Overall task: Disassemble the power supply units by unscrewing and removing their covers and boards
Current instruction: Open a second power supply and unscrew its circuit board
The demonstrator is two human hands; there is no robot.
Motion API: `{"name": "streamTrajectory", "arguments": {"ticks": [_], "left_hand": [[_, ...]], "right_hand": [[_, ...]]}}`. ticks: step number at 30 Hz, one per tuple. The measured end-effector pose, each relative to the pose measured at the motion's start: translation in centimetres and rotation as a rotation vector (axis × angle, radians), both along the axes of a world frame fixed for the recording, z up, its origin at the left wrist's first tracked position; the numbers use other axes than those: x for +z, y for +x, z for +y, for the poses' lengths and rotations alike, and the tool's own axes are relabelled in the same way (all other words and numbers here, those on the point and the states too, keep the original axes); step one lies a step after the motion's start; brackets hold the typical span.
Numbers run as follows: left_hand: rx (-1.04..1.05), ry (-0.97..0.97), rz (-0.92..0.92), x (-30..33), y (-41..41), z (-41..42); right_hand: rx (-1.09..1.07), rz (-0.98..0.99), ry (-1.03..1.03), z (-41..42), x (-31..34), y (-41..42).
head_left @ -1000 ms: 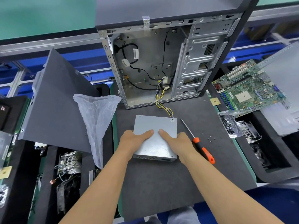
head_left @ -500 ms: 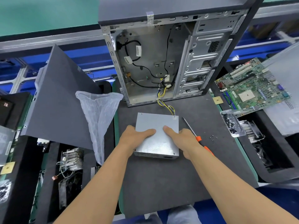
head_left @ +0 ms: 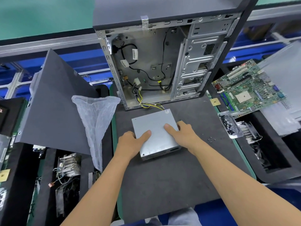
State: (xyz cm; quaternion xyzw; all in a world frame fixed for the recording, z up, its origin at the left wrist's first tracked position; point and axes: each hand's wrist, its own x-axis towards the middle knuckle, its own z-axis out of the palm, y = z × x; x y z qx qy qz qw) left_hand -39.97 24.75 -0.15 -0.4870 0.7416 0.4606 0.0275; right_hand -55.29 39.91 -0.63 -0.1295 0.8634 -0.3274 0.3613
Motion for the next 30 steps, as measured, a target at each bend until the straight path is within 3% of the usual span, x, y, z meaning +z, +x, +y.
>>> {"name": "streamTrajectory", "arguments": {"ticks": [4, 6, 10, 13, 15, 22, 27, 30], "left_hand": [[-0.057, -0.190, -0.055, 0.4, 0.4, -0.1], [-0.124, -0.291, 0.066, 0.6, 0.5, -0.2], [-0.643, -0.528, 0.124, 2.0, -0.9, -0.2], [-0.947, -0.633, -0.029, 2.5, -3.0, 0.0], [-1.042, -0.675, -0.122, 2.5, -3.9, 0.1], [-1.097, -0.780, -0.148, 3.2, -5.1, 0.1], [-1.084, -0.744, -0.196, 3.5, -5.6, 0.5], [-1.089, -0.739, -0.213, 3.6, -5.8, 0.6]], "right_hand": [[-0.098, -0.138, -0.251, 1.6, 0.0, 2.0], [-0.124, -0.153, -0.313, 2.8, -0.2, 3.2], [-0.051, -0.086, -0.366, 5.1, -1.0, 4.8], [-0.024, -0.025, -0.378, 6.0, -1.9, 5.7], [-0.044, 0.036, -0.378, 5.9, -2.5, 6.1], [-0.228, 0.099, -0.378, 4.7, -3.7, 7.6], [-0.312, 0.319, -0.408, 3.1, -4.2, 11.1], [-0.343, 0.278, -0.448, 2.2, -4.1, 12.7]]}}
